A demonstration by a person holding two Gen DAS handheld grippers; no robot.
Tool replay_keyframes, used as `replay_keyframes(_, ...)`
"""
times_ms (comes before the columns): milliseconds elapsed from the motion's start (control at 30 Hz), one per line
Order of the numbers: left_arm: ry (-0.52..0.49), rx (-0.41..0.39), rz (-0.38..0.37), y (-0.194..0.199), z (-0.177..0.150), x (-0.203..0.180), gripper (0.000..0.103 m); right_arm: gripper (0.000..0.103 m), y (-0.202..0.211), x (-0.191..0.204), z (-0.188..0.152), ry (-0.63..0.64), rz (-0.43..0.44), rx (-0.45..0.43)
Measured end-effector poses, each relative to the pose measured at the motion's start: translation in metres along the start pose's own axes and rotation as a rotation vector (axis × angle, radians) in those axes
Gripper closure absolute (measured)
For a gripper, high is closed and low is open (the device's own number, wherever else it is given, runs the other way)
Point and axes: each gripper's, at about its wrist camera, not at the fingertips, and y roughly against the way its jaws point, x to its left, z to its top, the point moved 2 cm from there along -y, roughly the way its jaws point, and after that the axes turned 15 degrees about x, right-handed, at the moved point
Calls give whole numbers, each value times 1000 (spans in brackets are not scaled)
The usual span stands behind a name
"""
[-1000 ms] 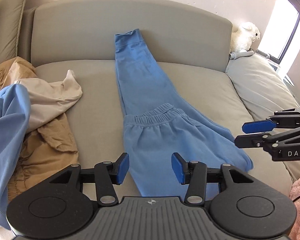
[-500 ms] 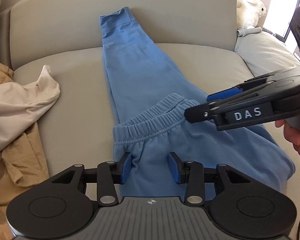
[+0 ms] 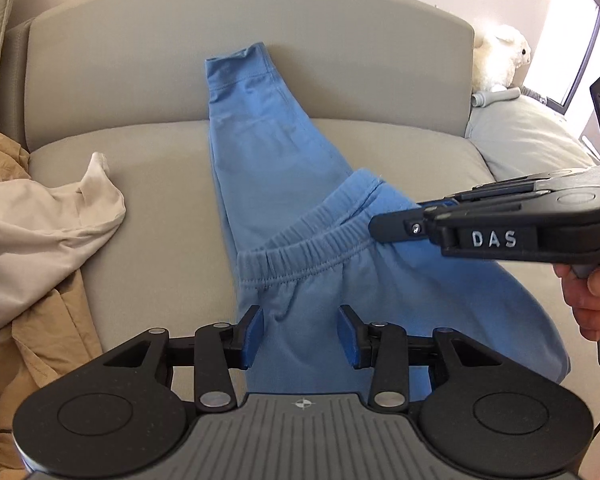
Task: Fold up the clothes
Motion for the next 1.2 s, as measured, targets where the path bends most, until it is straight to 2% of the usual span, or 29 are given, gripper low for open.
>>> replay_keyframes(67,20,-34,4,7,8,1,64,91,12,-6,9,-19,2,-52)
replay_keyframes(133,29,-41,10,7,16,0,64,91,12,-11,18,-16,-14,-59)
replay_keyframes(267,33,50,99,-20,21,-2,64,84,-17,-22,26,-28,-94,16)
replay_keyframes(300,48,82,112,-26,18,1,66,71,-28,-25,26,-39,-122,50)
replay_keyframes(333,62,101,120,-28,16,3,67,65,-41,-29,24,-68,-144,109)
replay_keyframes(367,68,90,121,-23,14,4,67,65,-42,-31,23,-93,-150,124)
replay_keyframes(400,69,61,117,-13,10,5,66,64,-33,-32,21,-116,-134,92)
replay_keyframes(500,45,-3,122,16,4,5,67,41,-4,-34,16,-170,-99,8)
replay_keyframes(567,32,-30,124,33,0,4,70,41,21,-32,11,-170,-88,-18)
replay_keyframes(600,28,-33,113,42,-3,3,84,41,32,-30,7,-159,-75,-3)
replay_keyframes(633,26,-22,93,51,-7,0,93,44,42,-27,2,-144,-60,12)
replay_keyframes(667,19,-4,81,56,-11,-5,93,48,53,-22,-5,-114,-33,29)
replay_keyframes(700,12,14,68,62,-16,-9,93,57,63,-17,-13,-84,-10,45)
replay_keyframes(733,5,29,60,67,-21,-13,93,59,72,-10,-21,-57,-9,60)
replay_keyframes(833,-16,46,46,78,-43,-18,87,60,89,6,-47,7,-46,73)
replay_keyframes(867,-25,57,37,78,-49,-18,80,60,94,9,-57,22,-59,67)
replay_keyframes(900,-40,69,37,77,-56,-18,63,59,99,10,-68,25,-65,66)
replay_keyframes(933,-52,77,41,76,-62,-18,58,58,100,9,-76,20,-67,74)
replay_keyframes(1000,-57,65,68,77,-68,-18,59,59,100,5,-95,-6,-80,113)
replay_keyframes(1067,-24,-4,38,87,-66,-20,60,67,99,4,-107,-24,-85,131)
replay_keyframes(1100,-19,-38,22,90,-63,-22,62,77,100,7,-110,-29,-79,118)
replay_keyframes(1133,-23,-83,14,93,-59,-28,64,81,100,10,-109,-37,-78,95)
replay_keyframes(1200,-23,-85,52,77,-48,-37,64,81,96,17,-103,-54,-76,54)
